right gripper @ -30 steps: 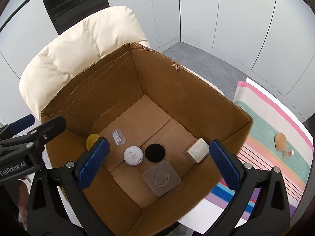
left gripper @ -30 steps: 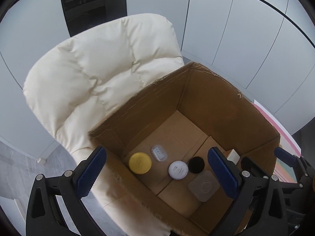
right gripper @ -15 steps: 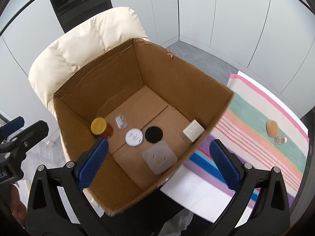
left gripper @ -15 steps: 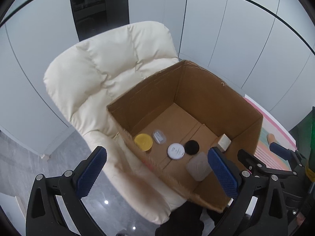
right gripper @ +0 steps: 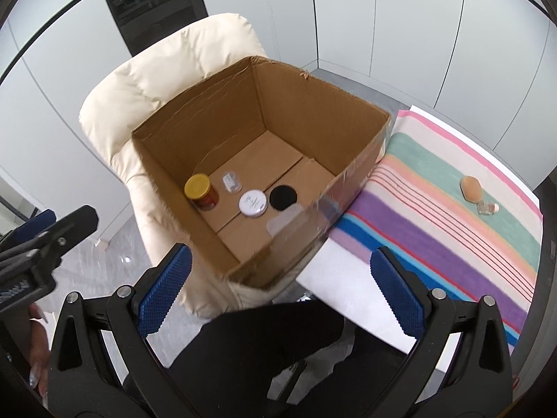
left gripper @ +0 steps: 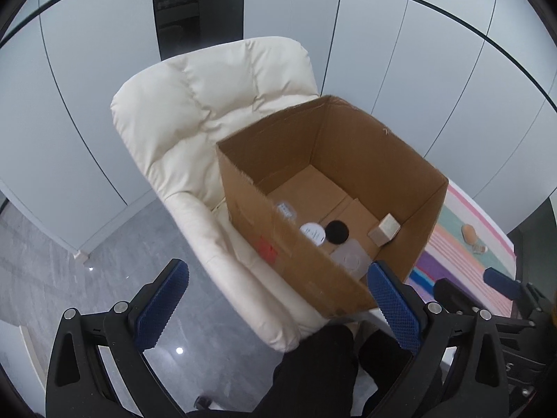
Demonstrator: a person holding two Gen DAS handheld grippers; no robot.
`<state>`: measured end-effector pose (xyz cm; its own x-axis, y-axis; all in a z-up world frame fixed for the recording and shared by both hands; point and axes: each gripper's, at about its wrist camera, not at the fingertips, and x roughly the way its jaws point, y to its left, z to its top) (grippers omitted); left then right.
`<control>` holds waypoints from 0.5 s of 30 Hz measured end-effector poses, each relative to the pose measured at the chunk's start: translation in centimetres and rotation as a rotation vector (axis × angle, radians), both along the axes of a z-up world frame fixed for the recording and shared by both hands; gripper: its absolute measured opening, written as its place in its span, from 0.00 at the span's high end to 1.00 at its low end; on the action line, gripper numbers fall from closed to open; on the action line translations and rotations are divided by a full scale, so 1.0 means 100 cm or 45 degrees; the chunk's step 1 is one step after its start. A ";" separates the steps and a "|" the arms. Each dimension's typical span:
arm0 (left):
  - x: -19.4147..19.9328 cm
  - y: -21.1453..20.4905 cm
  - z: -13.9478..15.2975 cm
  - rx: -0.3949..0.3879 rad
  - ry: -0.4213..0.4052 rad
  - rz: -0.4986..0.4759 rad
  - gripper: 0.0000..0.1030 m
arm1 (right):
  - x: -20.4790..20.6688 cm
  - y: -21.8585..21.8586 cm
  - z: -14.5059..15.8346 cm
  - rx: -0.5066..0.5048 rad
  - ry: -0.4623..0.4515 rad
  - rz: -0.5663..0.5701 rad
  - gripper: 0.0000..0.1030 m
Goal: Organize objects
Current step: 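Withdraw both open tools from the box back over the striped cloth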
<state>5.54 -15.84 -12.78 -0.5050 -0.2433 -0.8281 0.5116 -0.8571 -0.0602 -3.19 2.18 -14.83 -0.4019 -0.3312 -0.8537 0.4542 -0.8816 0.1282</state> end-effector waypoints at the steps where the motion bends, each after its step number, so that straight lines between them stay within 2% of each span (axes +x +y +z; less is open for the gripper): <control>1: 0.003 0.001 -0.003 -0.008 -0.013 0.000 0.00 | 0.005 0.000 0.000 0.004 -0.002 0.011 0.00; 15: 0.075 0.013 -0.020 -0.028 -0.105 -0.006 0.00 | 0.075 0.038 0.004 -0.030 -0.069 -0.020 0.00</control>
